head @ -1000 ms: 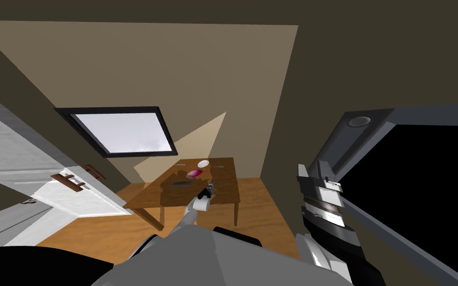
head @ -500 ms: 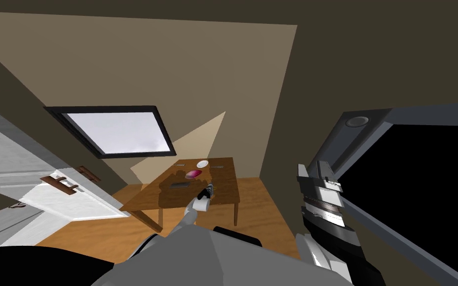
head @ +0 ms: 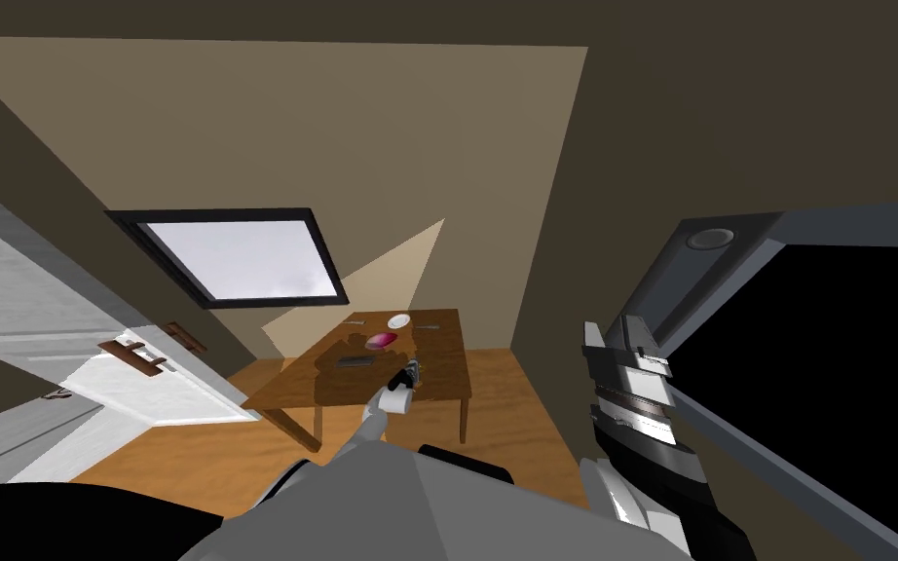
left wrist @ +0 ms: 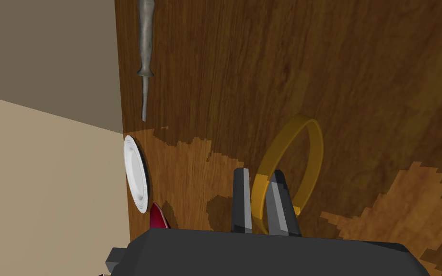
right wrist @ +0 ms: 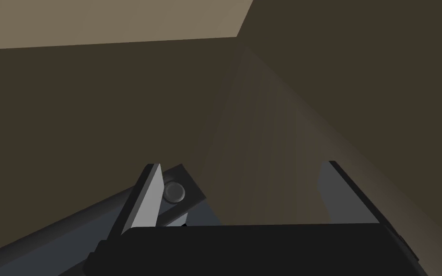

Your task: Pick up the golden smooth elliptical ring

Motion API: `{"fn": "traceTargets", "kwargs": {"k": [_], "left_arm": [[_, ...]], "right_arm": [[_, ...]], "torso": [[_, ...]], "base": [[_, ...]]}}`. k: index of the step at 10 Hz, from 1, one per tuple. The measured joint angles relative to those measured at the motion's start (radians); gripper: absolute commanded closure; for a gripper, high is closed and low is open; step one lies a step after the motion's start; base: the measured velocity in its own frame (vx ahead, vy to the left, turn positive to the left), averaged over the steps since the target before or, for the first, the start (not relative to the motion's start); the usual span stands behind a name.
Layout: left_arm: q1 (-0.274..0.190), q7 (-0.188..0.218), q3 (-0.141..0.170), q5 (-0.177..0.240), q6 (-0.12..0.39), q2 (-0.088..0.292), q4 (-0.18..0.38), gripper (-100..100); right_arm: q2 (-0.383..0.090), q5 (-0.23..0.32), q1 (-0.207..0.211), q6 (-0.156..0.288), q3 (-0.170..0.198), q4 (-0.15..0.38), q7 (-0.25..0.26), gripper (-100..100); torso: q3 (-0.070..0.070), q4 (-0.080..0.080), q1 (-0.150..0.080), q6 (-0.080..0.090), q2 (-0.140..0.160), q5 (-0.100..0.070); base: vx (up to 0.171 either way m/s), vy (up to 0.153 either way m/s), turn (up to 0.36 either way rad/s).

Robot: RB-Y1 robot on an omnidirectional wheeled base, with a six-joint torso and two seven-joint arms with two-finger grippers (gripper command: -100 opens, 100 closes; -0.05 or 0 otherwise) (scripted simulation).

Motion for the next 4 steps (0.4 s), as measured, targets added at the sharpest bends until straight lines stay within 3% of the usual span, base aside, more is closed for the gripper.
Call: {"fn": "traceTargets", "kwargs": {"k": [3, 4], "left_arm": [[0.025, 0.003, -0.039, 0.009, 0.042, 0.01, -0.067, 100], [0.026, 0.003, -0.04, 0.009, 0.045, 0.009, -0.068, 0]], "right_arm": [[0.0, 0.0, 0.0, 0.0, 0.0, 0.0, 0.0, 0], [0.0, 0.0, 0.0, 0.0, 0.0, 0.0, 0.0, 0]], "torso": [[0.0, 0.0, -0.001, 0.001, 0.001, 0.0], [0.0, 0.0, -0.001, 0.002, 0.0, 0.0]], "base": [[-0.013, -0.019, 0.091], [0.0, 0.0, 0.0]]}}
